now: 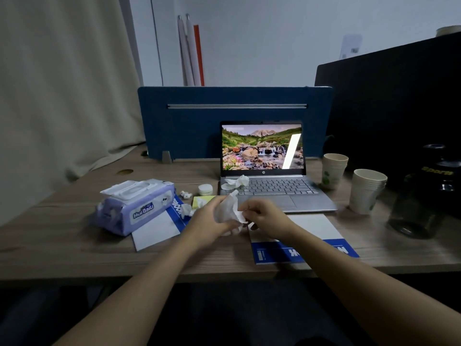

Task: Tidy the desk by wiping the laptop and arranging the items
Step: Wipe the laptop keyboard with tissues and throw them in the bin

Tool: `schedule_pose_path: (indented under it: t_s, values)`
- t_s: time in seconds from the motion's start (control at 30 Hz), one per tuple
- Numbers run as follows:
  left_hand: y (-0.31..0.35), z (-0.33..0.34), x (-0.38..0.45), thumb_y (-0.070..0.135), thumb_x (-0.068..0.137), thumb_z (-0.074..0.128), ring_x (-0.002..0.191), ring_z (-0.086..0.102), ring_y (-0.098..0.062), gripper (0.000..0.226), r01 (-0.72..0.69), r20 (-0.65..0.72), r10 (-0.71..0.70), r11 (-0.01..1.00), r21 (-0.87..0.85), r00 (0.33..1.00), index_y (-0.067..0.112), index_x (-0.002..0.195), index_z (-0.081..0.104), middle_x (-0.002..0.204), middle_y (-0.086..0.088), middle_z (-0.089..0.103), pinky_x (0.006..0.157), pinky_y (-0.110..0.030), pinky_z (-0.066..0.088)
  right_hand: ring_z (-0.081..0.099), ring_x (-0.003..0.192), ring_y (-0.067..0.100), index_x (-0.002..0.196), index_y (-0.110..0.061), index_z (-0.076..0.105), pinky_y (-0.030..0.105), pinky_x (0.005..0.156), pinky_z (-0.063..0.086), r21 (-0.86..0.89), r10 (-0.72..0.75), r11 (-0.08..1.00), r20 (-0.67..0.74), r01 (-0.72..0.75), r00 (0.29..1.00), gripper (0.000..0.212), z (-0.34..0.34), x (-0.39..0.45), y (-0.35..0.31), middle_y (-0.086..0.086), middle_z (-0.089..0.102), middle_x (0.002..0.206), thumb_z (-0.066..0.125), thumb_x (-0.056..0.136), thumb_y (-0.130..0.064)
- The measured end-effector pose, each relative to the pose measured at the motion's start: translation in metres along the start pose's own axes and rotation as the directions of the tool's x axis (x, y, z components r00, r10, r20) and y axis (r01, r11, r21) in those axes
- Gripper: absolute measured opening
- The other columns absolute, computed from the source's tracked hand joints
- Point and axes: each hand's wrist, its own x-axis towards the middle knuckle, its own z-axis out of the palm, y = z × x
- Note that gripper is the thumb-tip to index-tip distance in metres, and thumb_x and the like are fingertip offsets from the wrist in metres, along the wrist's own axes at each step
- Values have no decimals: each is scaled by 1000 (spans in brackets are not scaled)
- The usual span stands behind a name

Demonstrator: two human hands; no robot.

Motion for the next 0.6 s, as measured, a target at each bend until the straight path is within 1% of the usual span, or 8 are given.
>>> schedule_pose_path:
  t_s: [0.07,0.1,0.2,0.27,0.37,0.43,0.53,0.6]
  values:
    - [-2,-5,-1,48,75,77,97,52,5,60,6,-34,-4,999,46,999,38,128,49,112,17,58,71,-21,46,69,85,18,103,-15,69,31,70,55,32,18,999,7,-18,1000,19,0,0,1,6,71,92,52,98,-10]
    - [-4,-8,-1,46,78,75,94,52,5,56,11,-48,-7,998,68,999,37,127,50,111,16,57,69,-20,45,70,82,14,102,-17,69,26,67,55,52,27,998,9,-28,1000,18,-1,1,1,3,71,90,52,97,-11]
    - [-9,-16,0,40,83,71,101,58,-11,50,24,-77,-17,996,89,997,30,128,53,116,9,61,73,-28,50,70,77,8,96,-20,69,21,63,51,79,58,995,4,-59,998,16,-3,4,3,-2,74,85,55,97,-12]
    - [-10,-23,2,37,84,71,102,60,-14,47,28,-96,-20,996,84,995,28,127,55,114,6,65,77,-32,51,69,76,4,96,-21,67,17,62,49,67,78,995,-14,-77,997,15,-4,10,5,-1,75,89,55,96,-12]
    - [-13,-39,7,32,86,68,87,62,-8,26,17,-131,-4,995,100,991,35,109,57,97,12,67,63,-26,45,67,78,-2,98,-17,66,11,62,49,-16,62,998,-53,-63,997,13,-6,24,8,2,73,95,57,95,-9]
    - [-13,-47,10,30,87,66,82,63,-7,21,17,-143,1,992,123,990,39,102,56,91,15,67,61,-27,46,66,85,4,103,-14,68,17,71,53,-136,37,989,-97,-50,995,13,-10,32,10,1,72,99,58,95,-11]
    - [-18,-57,23,29,89,63,80,64,-9,14,36,-173,-12,990,137,985,34,101,58,88,11,69,67,-32,50,64,89,15,104,-14,69,25,74,53,-270,23,961,-154,-64,988,14,-15,54,15,0,70,99,60,93,-14]
    - [-20,-63,36,27,89,60,78,65,-12,13,43,-193,-15,989,142,981,32,101,58,87,10,69,66,-33,50,66,95,22,106,-12,69,37,84,54,-326,29,941,-190,-91,981,17,-18,72,19,5,72,106,62,92,-15]
